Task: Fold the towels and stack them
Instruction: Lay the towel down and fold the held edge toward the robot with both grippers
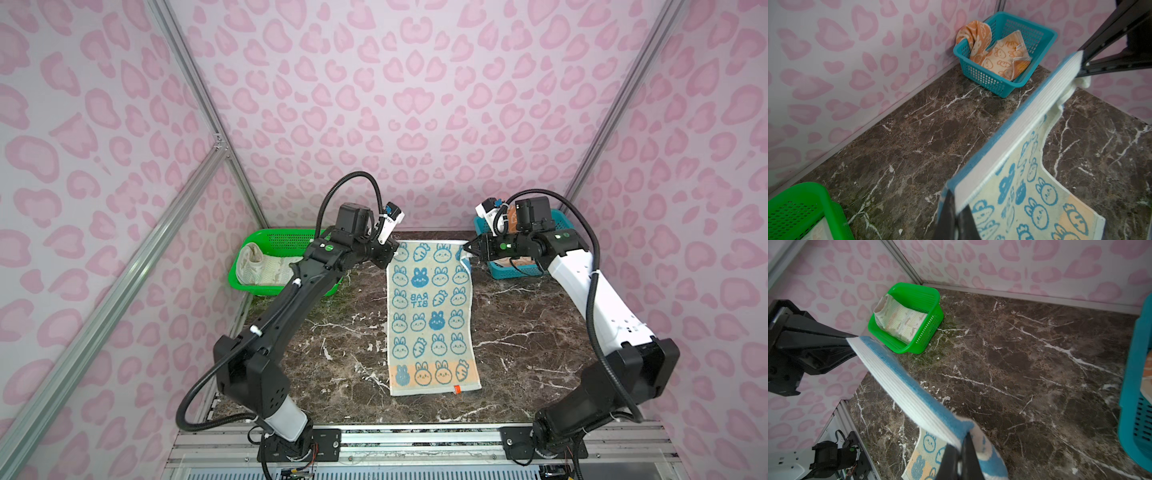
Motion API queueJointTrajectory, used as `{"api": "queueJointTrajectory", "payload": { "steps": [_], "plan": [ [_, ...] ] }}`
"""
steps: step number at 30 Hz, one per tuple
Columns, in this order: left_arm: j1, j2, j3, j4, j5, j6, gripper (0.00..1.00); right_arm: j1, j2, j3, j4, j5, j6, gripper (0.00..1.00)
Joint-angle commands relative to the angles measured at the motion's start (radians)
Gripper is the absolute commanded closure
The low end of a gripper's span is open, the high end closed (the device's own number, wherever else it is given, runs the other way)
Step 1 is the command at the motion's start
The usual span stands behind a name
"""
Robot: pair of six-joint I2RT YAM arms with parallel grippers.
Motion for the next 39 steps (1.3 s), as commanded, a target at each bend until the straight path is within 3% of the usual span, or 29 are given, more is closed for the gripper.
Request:
{"api": "queueJointTrajectory", "payload": {
  "steps": [1, 5, 10, 13, 22, 29, 39],
  "plan": [
    [0.02, 0.072, 0.013, 0.025, -0.081, 0.048, 0.98, -0.013, 0.05, 0.004, -0.014, 0.11, -0.08, 1.0],
    [0.02, 0.123, 0.002, 0.037, -0.066, 0.047, 0.98, -0.004, 0.077, -0.039, 0.01, 0.116, -0.164, 1.0],
    [0.019, 0.091, -0.067, 0.038, -0.047, 0.06, 0.98, 0.031, 0.053, -0.134, -0.008, 0.25, -0.306, 1.0],
    [0.017, 0.059, -0.128, 0.037, -0.028, 0.055, 0.98, 0.056, 0.006, -0.23, 0.011, 0.338, -0.357, 1.0],
    [-0.013, -0.039, -0.28, -0.007, -0.013, 0.044, 0.97, 0.177, -0.197, -0.489, 0.051, 0.432, -0.574, 1.0],
    [-0.085, -0.115, -0.419, -0.032, -0.051, 0.022, 0.97, 0.233, -0.287, -0.616, 0.033, 0.441, -0.595, 1.0],
    [-0.15, -0.135, -0.484, -0.1, -0.086, 0.002, 0.97, 0.339, -0.34, -0.74, -0.017, 0.499, -0.599, 1.0]
  ]
}}
